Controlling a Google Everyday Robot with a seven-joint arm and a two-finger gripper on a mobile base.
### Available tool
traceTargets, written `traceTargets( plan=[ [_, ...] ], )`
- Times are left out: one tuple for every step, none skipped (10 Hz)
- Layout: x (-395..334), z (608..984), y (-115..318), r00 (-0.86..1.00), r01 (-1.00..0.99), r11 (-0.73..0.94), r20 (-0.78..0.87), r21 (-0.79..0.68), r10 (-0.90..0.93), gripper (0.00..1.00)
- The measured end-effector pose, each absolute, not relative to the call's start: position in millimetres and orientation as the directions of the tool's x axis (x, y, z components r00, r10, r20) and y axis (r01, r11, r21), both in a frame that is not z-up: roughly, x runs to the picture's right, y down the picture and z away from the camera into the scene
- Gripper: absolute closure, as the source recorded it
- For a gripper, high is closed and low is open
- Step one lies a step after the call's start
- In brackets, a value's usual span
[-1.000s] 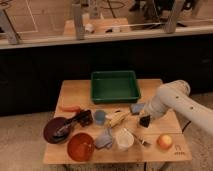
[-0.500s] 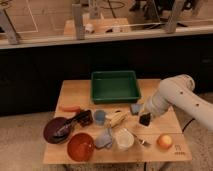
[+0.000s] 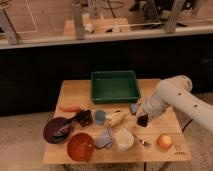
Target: Place eraser in red bowl
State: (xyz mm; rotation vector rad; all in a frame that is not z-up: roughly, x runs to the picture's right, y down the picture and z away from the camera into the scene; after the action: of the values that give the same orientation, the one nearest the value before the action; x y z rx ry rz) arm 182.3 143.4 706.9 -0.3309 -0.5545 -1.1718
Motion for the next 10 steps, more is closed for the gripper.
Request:
traceTargets(
  plan=[
    [165.7,699.4,148.3,0.231,0.943,0.325,0.567,0.069,-0.791,1.00],
    [147.4,692.9,152.3,0.187,0.952,0.290,0.564,0.097,-0.804,1.00],
    [123.2,684.2,157.2,0.129,0.961,0.242,0.559,0.133,-0.819,1.00],
    [96.0,673.8,163.8,0.064,0.967,0.189,0.553,0.171,-0.831,1.00],
    [72.4,663.3,171.6,0.005,0.969,0.139,0.546,0.204,-0.838,1.00],
    [43.8,649.7,183.0,-0.070,0.967,0.075,0.537,0.244,-0.840,1.00],
    [22.5,641.1,191.1,-0.126,0.961,0.030,0.531,0.275,-0.838,1.00],
    [-4.1,628.6,204.6,-0.200,0.948,-0.028,0.523,0.318,-0.829,1.00],
    [-24.3,615.1,222.4,-0.266,0.931,-0.076,0.519,0.358,-0.812,1.00],
    [-40.3,602.2,241.5,-0.339,0.906,-0.127,0.513,0.404,-0.788,1.00]
  ],
)
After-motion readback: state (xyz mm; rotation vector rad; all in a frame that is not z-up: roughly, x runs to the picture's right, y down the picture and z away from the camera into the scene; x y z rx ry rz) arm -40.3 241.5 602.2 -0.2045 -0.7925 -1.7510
